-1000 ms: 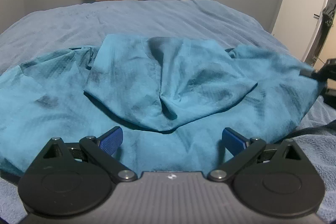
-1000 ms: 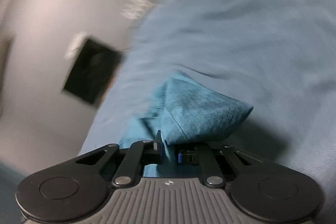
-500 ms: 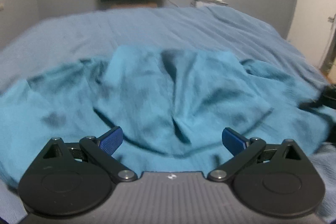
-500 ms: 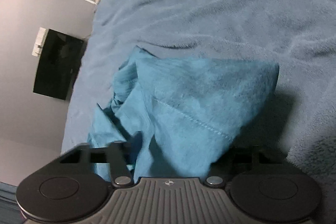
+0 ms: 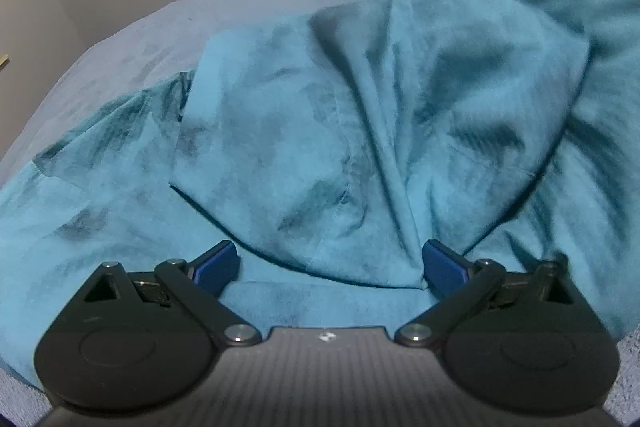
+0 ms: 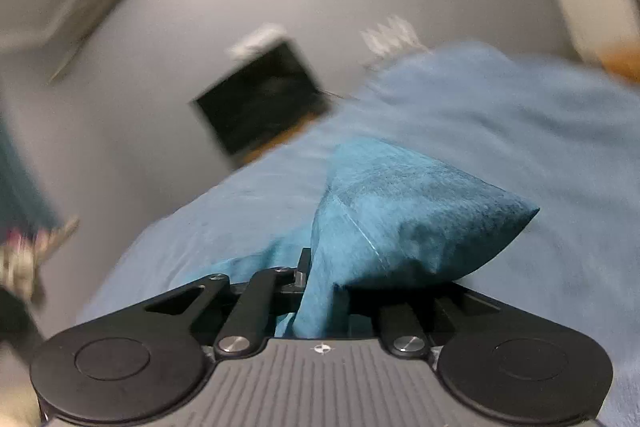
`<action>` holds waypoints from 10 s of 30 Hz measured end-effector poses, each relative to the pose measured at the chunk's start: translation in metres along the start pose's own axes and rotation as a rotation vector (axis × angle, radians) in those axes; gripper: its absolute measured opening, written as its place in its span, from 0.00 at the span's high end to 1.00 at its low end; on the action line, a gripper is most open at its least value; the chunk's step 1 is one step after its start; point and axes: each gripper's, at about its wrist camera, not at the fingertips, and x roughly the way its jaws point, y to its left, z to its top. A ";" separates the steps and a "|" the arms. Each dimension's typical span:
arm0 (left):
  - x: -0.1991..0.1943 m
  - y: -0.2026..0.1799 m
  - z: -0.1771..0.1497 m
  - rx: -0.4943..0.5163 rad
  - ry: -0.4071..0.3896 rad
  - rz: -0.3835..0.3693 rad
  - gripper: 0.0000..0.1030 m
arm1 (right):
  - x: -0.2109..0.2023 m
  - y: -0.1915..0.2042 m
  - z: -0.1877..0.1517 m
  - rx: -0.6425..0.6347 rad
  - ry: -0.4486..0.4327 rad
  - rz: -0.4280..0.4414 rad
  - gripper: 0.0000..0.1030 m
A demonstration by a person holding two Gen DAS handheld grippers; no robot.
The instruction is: Fold large clothes
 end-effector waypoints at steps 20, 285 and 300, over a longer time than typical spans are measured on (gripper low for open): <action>-0.064 0.104 0.014 -0.371 -0.172 -0.166 0.11 | 0.000 0.140 0.004 -0.469 -0.004 0.140 0.94; 0.086 0.240 0.023 -0.476 0.142 -0.671 0.64 | 0.335 0.074 0.006 0.388 0.391 0.464 0.43; 0.133 0.089 0.106 -0.366 -0.008 -0.797 0.75 | 0.350 -0.058 0.143 0.222 0.362 0.364 0.43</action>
